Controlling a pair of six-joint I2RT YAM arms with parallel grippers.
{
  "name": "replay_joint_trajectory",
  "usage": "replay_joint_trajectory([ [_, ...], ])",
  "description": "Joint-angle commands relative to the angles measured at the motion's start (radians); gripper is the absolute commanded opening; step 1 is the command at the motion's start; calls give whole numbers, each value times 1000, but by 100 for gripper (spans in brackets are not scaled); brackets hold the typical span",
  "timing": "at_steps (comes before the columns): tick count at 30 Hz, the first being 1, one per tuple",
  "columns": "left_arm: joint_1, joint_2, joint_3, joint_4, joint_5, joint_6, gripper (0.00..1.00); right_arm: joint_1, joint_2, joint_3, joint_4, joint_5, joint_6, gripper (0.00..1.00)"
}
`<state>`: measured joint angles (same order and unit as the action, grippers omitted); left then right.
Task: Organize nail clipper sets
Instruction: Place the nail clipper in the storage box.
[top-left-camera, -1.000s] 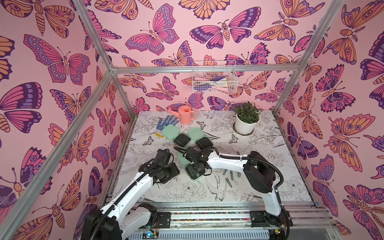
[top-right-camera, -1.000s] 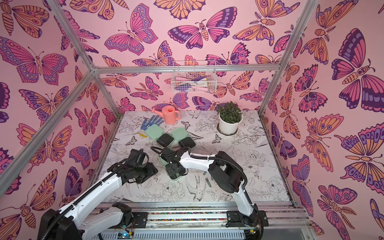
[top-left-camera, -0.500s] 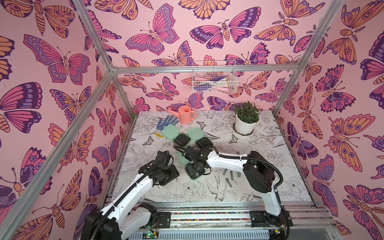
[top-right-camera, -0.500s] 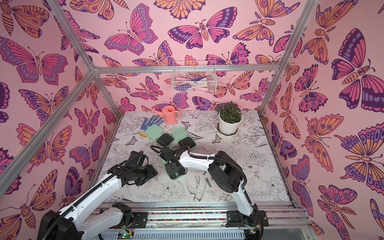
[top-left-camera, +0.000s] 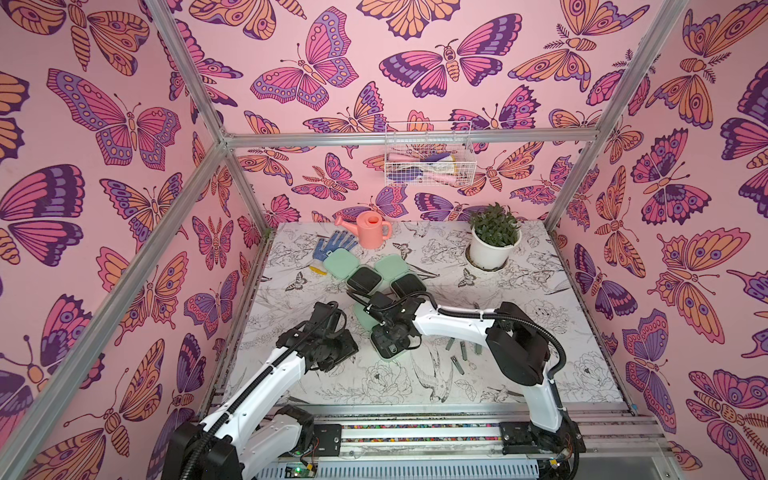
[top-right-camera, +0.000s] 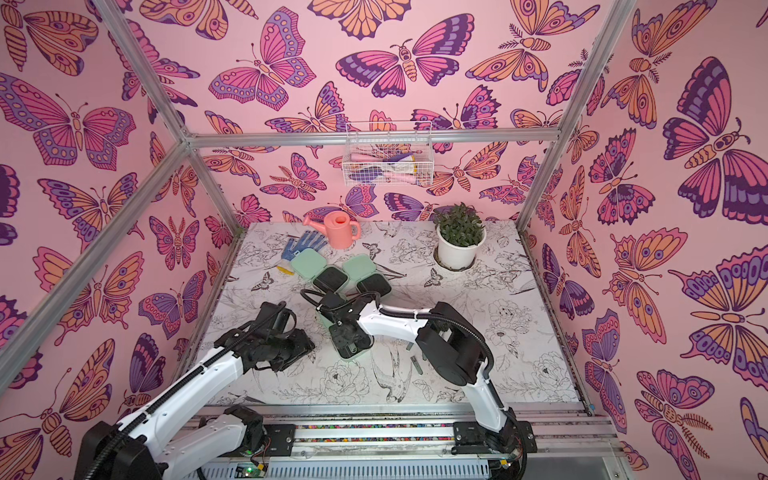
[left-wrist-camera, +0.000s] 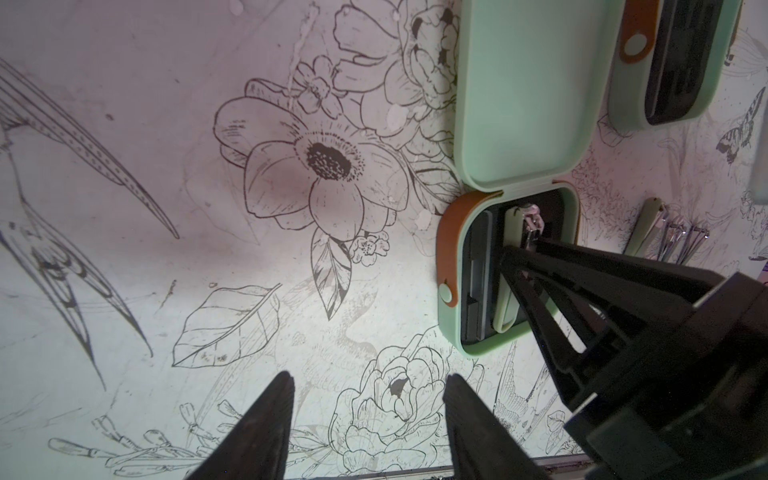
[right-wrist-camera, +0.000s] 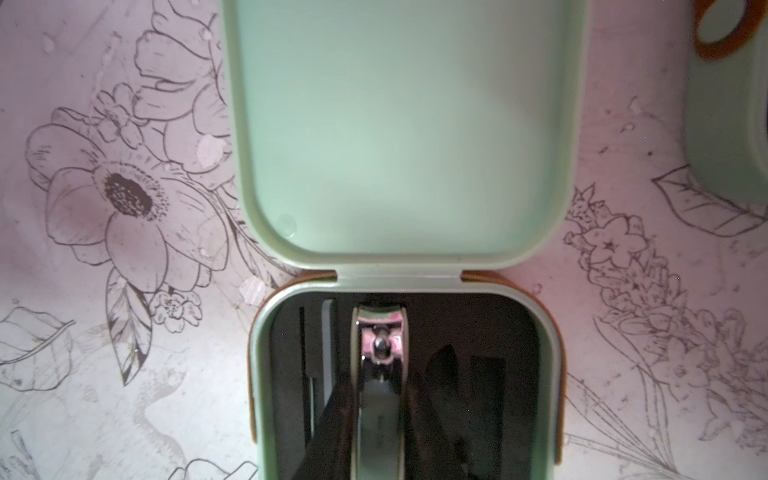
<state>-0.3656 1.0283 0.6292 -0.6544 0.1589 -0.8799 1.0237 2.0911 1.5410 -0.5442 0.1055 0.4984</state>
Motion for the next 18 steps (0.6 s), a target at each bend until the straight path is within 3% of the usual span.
replay_joint_trajectory([
  [1, 8, -13, -14, -30, 4, -21, 60, 4, 9, -12, 8, 22, 22, 0],
  [18, 10, -5, -15, -29, 5, -18, 60, 4, 61, -39, 16, 31, 2, 0],
])
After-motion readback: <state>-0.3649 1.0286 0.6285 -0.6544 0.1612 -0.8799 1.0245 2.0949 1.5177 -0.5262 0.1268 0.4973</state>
